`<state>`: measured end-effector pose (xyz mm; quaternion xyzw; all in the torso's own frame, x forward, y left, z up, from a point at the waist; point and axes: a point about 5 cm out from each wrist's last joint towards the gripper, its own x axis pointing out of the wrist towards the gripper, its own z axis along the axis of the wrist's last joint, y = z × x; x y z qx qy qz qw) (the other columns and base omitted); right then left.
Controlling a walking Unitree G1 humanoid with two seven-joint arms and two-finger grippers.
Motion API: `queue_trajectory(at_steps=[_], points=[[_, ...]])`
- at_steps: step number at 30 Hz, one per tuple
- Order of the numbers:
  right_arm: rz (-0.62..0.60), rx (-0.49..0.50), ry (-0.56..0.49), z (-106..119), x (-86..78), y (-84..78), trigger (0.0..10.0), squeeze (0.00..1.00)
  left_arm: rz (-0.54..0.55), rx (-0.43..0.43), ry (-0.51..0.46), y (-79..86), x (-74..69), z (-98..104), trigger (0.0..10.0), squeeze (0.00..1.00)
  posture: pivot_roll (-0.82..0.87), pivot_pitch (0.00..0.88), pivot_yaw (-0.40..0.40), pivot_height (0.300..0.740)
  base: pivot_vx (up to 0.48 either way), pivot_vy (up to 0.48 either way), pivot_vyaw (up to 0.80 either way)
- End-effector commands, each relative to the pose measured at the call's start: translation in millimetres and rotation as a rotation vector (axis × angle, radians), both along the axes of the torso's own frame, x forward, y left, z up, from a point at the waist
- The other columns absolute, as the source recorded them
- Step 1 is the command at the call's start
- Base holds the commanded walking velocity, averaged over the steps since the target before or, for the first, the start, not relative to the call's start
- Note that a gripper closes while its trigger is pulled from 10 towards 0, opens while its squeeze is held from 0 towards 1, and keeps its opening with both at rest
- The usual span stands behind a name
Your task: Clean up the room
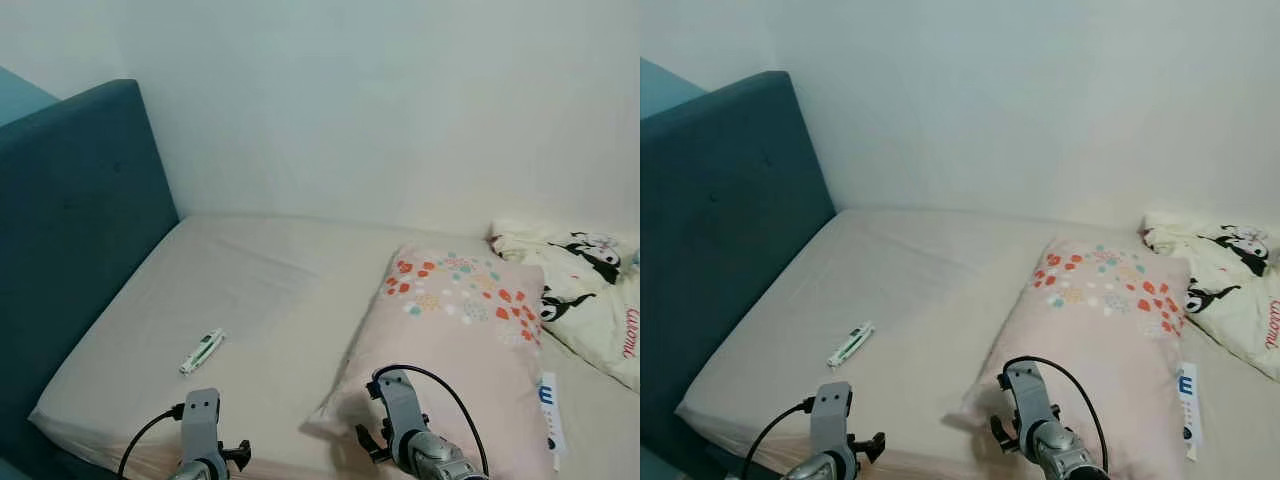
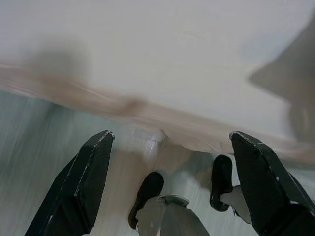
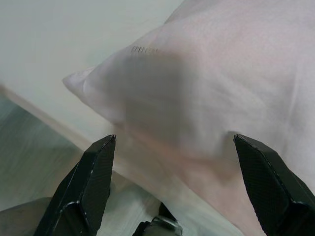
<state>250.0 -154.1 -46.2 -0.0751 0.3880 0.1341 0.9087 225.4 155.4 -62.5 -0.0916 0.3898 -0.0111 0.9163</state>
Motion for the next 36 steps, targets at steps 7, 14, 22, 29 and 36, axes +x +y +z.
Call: queue_trajectory(at_steps=[7,14,22,29,36], points=[[0.020,0.004,-0.016,2.0,2.7,2.7,10.0,0.00,0.000,-0.001,-0.004,3.1,3.0,1.9,10.0,0.00,0.02,0.000,-0.025,0.740,0.000,0.000,0.76],[0.024,0.008,-0.015,1.6,2.2,4.3,10.0,0.00,0.001,0.000,0.015,3.2,1.3,0.4,10.0,0.00,0.02,0.000,-0.021,0.740,0.000,0.000,0.76],[0.024,0.013,-0.012,0.4,0.4,4.2,10.0,0.00,-0.012,0.008,0.030,2.7,-0.8,-1.1,10.0,0.00,0.02,0.000,-0.018,0.740,-0.360,0.000,0.76],[0.027,0.016,-0.010,-0.2,-0.6,5.0,10.0,0.00,-0.022,0.005,0.022,2.2,-0.4,-0.7,10.0,0.00,0.02,0.000,-0.016,0.740,0.000,0.000,0.76],[0.029,0.020,-0.009,-0.7,-1.3,5.8,10.0,0.00,-0.026,0.010,0.022,2.9,-0.6,-0.7,10.0,0.00,0.02,0.000,-0.014,0.740,0.000,0.000,0.76]])
